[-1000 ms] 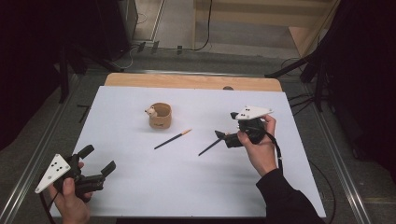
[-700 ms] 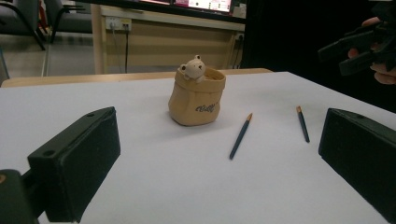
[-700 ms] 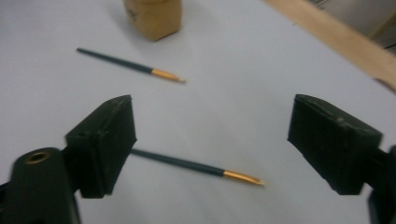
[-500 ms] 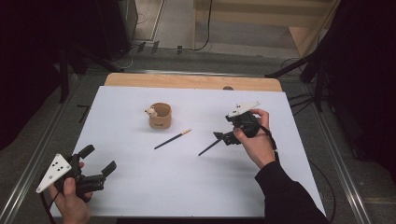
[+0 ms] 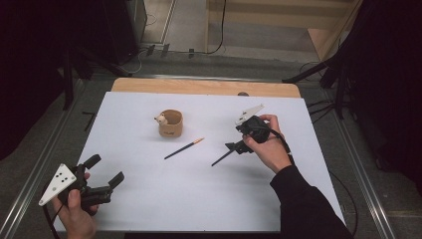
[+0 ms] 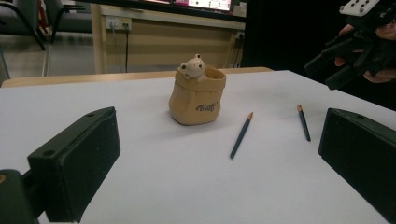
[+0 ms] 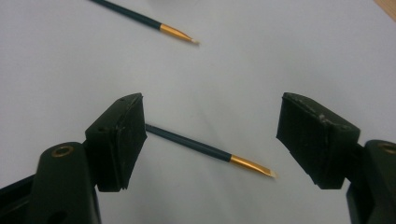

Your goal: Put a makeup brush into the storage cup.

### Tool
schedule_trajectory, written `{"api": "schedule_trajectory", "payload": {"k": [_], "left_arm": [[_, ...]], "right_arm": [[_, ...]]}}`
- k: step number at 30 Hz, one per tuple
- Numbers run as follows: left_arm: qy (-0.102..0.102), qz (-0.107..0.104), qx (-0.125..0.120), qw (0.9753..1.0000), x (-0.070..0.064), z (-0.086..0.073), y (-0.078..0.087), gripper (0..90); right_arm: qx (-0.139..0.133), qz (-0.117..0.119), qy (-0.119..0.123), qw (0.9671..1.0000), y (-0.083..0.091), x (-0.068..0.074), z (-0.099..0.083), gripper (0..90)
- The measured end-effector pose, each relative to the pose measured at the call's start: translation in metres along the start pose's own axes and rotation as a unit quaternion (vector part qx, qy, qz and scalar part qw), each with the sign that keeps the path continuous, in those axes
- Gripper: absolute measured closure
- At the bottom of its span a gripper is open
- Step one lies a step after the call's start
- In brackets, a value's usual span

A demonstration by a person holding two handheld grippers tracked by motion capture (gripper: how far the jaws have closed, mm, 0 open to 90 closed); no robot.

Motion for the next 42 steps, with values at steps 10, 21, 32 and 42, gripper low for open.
{"api": "schedule_trajectory", "payload": {"k": [10, 21, 32, 42], "left_arm": [[0.0, 0.0, 0.0, 1.0, 0.0, 0.0, 0.0, 0.0], [0.0, -0.001, 0.001, 1.0, 0.0, 0.0, 0.0, 0.0], [0.001, -0.002, 0.002, 1.0, 0.0, 0.0, 0.0, 0.0], [0.001, -0.003, 0.003, 1.0, 0.0, -0.001, -0.001, 0.0]], "right_arm": [[0.043, 0.014, 0.012, 0.9989, -0.01, -0.002, 0.003, 26.0], [0.065, 0.02, 0.016, 0.9976, -0.018, -0.006, 0.0, 26.1], [0.105, 0.017, 0.027, 0.994, -0.027, -0.016, -0.008, 29.1], [0.139, 0.03, 0.033, 0.9893, -0.036, -0.023, -0.018, 38.2]]}}
Point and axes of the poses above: each handheld gripper's, and its own axes: y roughly backward along the jaws, z roughly out of its top, x roughly to its left, the point moved 5 cm from there along -y, roughly forward along the jaws, and after that the axes turned 15 degrees about z, right-handed, at the moved point
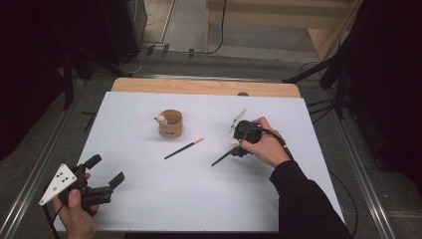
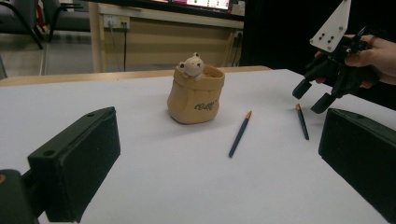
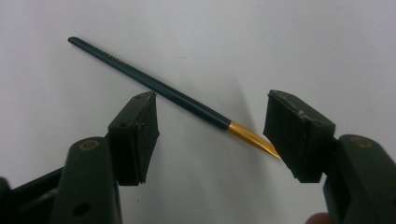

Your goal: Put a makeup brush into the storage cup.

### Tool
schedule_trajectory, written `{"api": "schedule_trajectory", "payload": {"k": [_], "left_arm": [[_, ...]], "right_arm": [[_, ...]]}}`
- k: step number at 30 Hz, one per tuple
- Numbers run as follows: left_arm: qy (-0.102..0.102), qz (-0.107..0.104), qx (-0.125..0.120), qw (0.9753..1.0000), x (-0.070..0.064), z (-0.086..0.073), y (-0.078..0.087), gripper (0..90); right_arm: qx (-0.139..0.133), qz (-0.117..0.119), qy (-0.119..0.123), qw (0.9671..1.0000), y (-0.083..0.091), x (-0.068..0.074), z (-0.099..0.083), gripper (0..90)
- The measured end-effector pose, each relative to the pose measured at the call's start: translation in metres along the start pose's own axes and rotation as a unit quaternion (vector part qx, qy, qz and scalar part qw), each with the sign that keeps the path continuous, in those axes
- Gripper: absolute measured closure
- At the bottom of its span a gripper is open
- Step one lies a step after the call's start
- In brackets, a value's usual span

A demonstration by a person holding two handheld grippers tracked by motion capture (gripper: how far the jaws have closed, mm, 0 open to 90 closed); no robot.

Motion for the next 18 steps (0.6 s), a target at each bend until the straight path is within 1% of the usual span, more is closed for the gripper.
{"api": "schedule_trajectory", "payload": {"k": [1, 2, 3, 4, 8, 10, 11, 13, 14, 15, 17, 18], "left_arm": [[0.0, 0.0, 0.0, 1.0, 0.0, 0.0, 0.0, 0.0], [0.0, 0.0, 0.0, 1.0, 0.0, 0.0, 0.0, 0.0], [0.0, 0.0, 0.0, 1.0, 0.0, 0.0, 0.0, 0.0], [0.0, 0.0, 0.0, 1.0, 0.0, -0.0001, -0.0001, 0.0], [0.0, -0.001, 0.0, 1.0, 0.0002, -0.0001, -0.0002, 0.0], [0.0, -0.001, 0.0, 1.0, 0.0003, -0.0001, -0.0002, 0.0], [0.001, -0.001, 0.0, 1.0, 0.0002, -0.0002, -0.0003, 0.0], [0.001, -0.002, 0.0, 1.0, 0.0002, -0.0002, -0.0002, 0.0], [0.001, -0.002, 0.0, 1.0, 0.0001, -0.0002, -0.0002, 0.0], [0.001, -0.002, 0.0, 1.0, 0.0001, -0.0001, -0.0002, 0.0], [0.001, -0.002, 0.0, 1.0, 0.0001, -0.0001, -0.0002, 0.0], [0.001, -0.003, 0.0, 1.0, 0.0002, -0.0002, -0.0002, 0.0]], "right_arm": [[0.0, 0.0, 0.0, 1.0, 0.0, 0.0, 0.0, 38.2], [0.005, 0.003, 0.004, 1.0, -0.001, -0.0016, -0.0004, 41.1], [0.005, 0.003, 0.004, 1.0, -0.001, -0.0016, -0.0004, 41.1], [0.015, 0.014, 0.007, 0.9998, -0.0021, -0.0026, -0.0014, 41.8], [0.027, 0.013, 0.027, 0.9992, -0.0043, -0.0062, -0.0014, 42.3], [0.033, 0.009, 0.03, 0.999, -0.0047, -0.007, -0.0013, 43.1], [0.035, 0.014, 0.034, 0.9987, -0.005, -0.0072, -0.0011, 43.8], [0.037, 0.015, 0.034, 0.9986, -0.005, -0.0071, -0.0008, 43.9], [0.042, 0.012, 0.034, 0.9984, -0.0052, -0.0075, -0.0009, 46.4], [0.048, 0.015, 0.032, 0.9982, -0.0049, -0.0072, -0.001, 47.3], [0.046, 0.018, 0.04, 0.998, -0.0059, -0.0069, 0.0, 48.6], [0.048, 0.016, 0.041, 0.9979, -0.0063, -0.007, 0.0002, 49.2]]}}
Point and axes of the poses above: each handheld gripper's, and its own axes: y roughly backward along the jaws, z roughly out of its top, x roughly to its left, the point moved 5 cm from there along -y, roughly forward along the jaws, and after that the axes turned 15 degrees about z, right-handed, at the moved point
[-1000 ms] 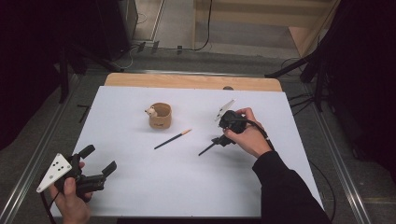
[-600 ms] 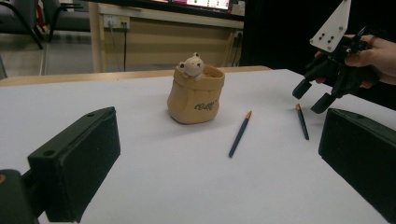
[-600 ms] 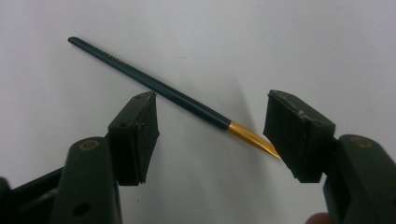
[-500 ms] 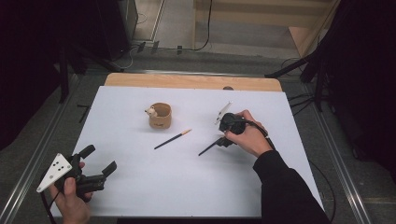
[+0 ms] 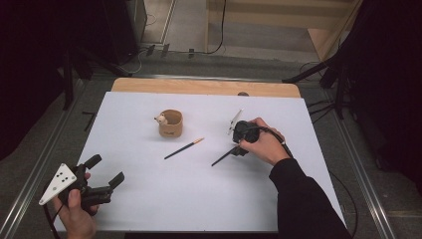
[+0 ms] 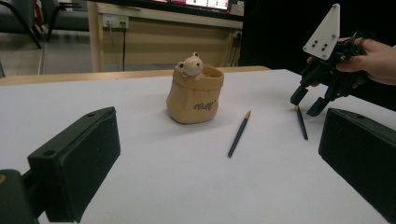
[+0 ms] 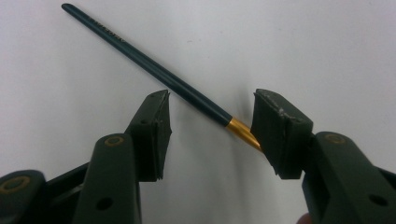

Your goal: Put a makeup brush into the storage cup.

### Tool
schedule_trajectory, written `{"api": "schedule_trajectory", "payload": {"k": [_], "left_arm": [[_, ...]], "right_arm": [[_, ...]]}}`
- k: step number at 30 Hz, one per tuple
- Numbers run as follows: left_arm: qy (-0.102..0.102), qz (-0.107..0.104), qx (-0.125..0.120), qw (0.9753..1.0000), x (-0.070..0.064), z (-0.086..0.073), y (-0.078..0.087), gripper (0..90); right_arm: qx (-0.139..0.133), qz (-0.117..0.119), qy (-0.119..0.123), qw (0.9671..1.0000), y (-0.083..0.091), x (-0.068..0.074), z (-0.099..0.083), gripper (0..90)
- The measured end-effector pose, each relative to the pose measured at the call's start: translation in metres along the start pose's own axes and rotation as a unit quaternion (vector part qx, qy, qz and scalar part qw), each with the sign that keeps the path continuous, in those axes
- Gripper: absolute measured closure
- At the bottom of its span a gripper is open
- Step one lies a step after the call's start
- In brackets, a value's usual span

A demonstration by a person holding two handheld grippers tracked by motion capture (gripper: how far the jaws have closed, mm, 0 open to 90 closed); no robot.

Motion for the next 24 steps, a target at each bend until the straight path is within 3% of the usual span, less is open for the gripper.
{"api": "schedule_trajectory", "payload": {"k": [7, 10, 17, 24], "left_arm": [[0.001, -0.001, 0.0, 1.0, 0.0001, 0.0, -0.0002, 0.0], [0.001, -0.002, 0.0, 1.0, 0.0, 0.0001, -0.0001, 0.0], [0.002, -0.003, 0.001, 1.0, -0.0004, 0.0, -0.0002, 0.0], [0.002, -0.003, 0.002, 1.0, -0.0009, 0.0, -0.0002, 0.0]], "right_arm": [[0.02, -0.011, 0.008, 0.9997, -0.0038, -0.0008, 0.0005, 51.7], [0.019, -0.021, 0.001, 0.9996, -0.0063, -0.0019, 0.0025, 57.5], [0.02, -0.014, -0.006, 0.9997, -0.0072, -0.0022, 0.0024, 61.5], [0.017, 0.019, -0.057, 0.9981, -0.0067, -0.0025, 0.0021, 83.9]]}}
Point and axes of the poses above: each handheld gripper's, and its own axes: y roughly backward along the jaws, z roughly out of its top, x roughly to its left, the point moved 5 cm from there along -y, roughly forward along the jaws, and after that the axes turned 15 degrees about z, right-handed, at the moved point
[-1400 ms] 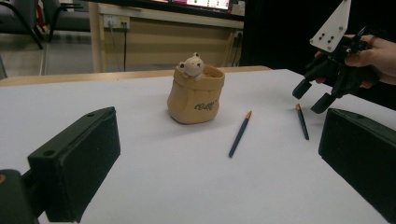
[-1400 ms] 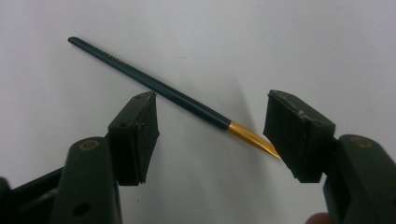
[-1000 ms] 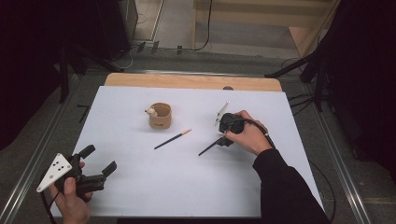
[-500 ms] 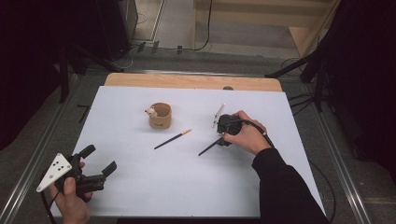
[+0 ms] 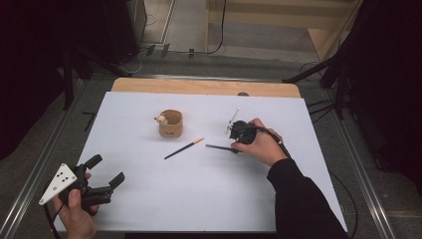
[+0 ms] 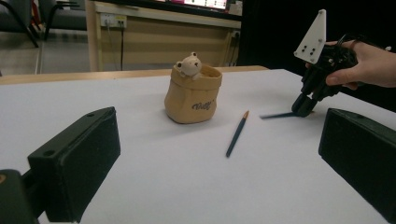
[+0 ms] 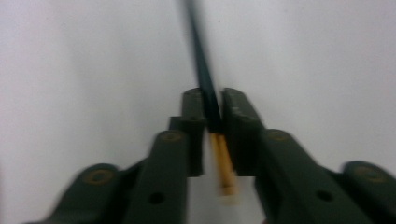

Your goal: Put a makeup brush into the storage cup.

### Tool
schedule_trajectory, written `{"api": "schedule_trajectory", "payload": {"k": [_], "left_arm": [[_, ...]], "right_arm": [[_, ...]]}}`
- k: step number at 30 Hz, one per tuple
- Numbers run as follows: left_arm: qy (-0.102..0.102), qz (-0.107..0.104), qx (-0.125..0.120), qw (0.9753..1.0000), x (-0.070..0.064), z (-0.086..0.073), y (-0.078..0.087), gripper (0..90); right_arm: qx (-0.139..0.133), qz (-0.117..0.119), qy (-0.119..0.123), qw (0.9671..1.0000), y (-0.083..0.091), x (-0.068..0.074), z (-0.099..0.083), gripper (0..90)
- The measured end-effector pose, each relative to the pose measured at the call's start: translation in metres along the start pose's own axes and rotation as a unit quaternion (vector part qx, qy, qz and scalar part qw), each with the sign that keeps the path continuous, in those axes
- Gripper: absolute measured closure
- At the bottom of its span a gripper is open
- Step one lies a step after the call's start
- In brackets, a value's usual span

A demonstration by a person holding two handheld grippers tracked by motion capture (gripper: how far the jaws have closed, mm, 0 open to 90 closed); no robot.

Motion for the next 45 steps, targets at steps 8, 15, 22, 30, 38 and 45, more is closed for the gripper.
{"api": "schedule_trajectory", "payload": {"k": [8, 15, 22, 30, 38, 45], "left_arm": [[0.0, -0.001, 0.001, 1.0, 0.0, 0.0, 0.0, 0.0], [0.001, -0.002, 0.003, 1.0, -0.002, 0.0, -0.002, 0.0], [-0.021, -0.021, 0.012, 0.9995, -0.02, 0.002, -0.015, 0.0], [-0.026, -0.044, 0.022, 0.9984, -0.035, 0.007, -0.03, 0.0], [-0.03, -0.064, 0.025, 0.9972, -0.051, 0.014, -0.046, 0.0], [-0.034, -0.087, 0.033, 0.9951, -0.067, 0.017, -0.064, 0.0]], "right_arm": [[-0.004, -0.005, -0.041, 0.9992, 0.0, 0.002, 0.001, 84.6], [-0.037, -0.013, -0.047, 0.9981, 0.003, 0.007, -0.001, 84.7], [-0.083, -0.038, -0.043, 0.9949, 0.015, 0.021, -0.008, 84.7], [-0.143, -0.038, -0.04, 0.9882, 0.024, 0.033, -0.02, 84.7], [-0.196, -0.042, -0.042, 0.9788, 0.034, 0.049, -0.035, 84.7], [-0.229, -0.045, -0.037, 0.9716, 0.038, 0.059, -0.045, 84.7]]}}
Point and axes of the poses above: each handheld gripper's, and its own axes: y roughly backward along the jaws, z roughly out of its top, x roughly to its left, the point moved 5 cm from there along -y, roughly forward along the jaws, and after that the axes turned 15 degrees about z, right-handed, at the moved point
